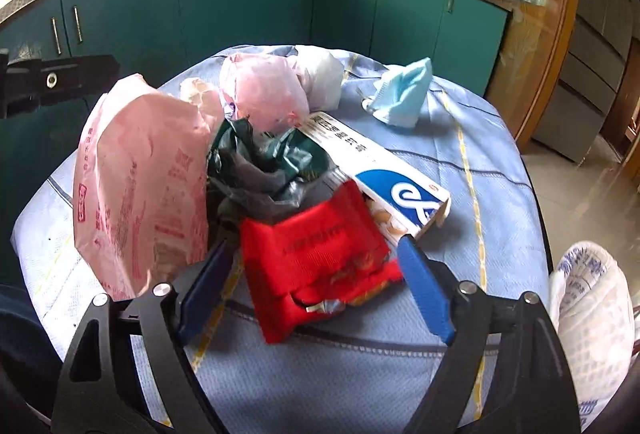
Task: Collect trash
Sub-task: 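Grasp the red snack wrapper with the right gripper while the left gripper reaches the pink bag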
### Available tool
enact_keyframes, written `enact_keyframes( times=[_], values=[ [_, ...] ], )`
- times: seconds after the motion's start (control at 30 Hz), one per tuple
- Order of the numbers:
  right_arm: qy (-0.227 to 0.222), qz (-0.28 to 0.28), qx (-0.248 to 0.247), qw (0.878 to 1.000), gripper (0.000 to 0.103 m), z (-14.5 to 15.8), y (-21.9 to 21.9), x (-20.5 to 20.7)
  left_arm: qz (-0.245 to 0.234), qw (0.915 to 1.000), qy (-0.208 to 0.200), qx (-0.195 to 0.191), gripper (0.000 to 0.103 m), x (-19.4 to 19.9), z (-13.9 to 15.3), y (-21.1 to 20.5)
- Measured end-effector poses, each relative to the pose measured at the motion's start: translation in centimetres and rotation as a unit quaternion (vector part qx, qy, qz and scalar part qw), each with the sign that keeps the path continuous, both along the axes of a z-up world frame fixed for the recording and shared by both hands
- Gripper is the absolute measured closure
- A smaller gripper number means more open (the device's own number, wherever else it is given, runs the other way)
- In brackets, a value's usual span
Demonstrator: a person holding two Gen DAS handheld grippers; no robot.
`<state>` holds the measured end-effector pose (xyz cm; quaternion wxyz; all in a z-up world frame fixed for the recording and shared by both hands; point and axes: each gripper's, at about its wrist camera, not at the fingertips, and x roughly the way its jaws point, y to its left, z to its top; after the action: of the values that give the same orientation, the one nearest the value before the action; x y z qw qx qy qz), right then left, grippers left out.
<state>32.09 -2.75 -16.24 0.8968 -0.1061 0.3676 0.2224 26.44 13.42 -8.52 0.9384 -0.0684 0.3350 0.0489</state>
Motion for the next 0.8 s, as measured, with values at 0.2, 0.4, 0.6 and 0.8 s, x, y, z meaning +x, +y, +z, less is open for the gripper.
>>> enact_keyframes(
  times=[0.2,0.4,0.6,0.8],
  values=[
    [0.026,0.017,-0.002,1.000,0.044,-0.8,0.5,0.8,0.006,1.0000,0.004,-0.003,0.013,0.0,-0.2,0.4],
    [0.013,0.020,0.003,1.000,0.068,0.0,-0.4,-0.8,-0.003,0.9999,0.007,-0.015,0.013,0.0,-0.3,0.6],
    [-0.012,-0.015,0.014,1.000,0.068,1.4,-3.8,-3.3,-0.058,0.9969,0.044,-0.029,0.014,0.6,-1.5,-1.2],
    [-0.026,-0.066,0.003,0.997,0.068,1.8,-7.8,-5.8,-0.098,0.9927,0.069,-0.011,0.046,1.1,-2.8,-3.6]
  ],
)
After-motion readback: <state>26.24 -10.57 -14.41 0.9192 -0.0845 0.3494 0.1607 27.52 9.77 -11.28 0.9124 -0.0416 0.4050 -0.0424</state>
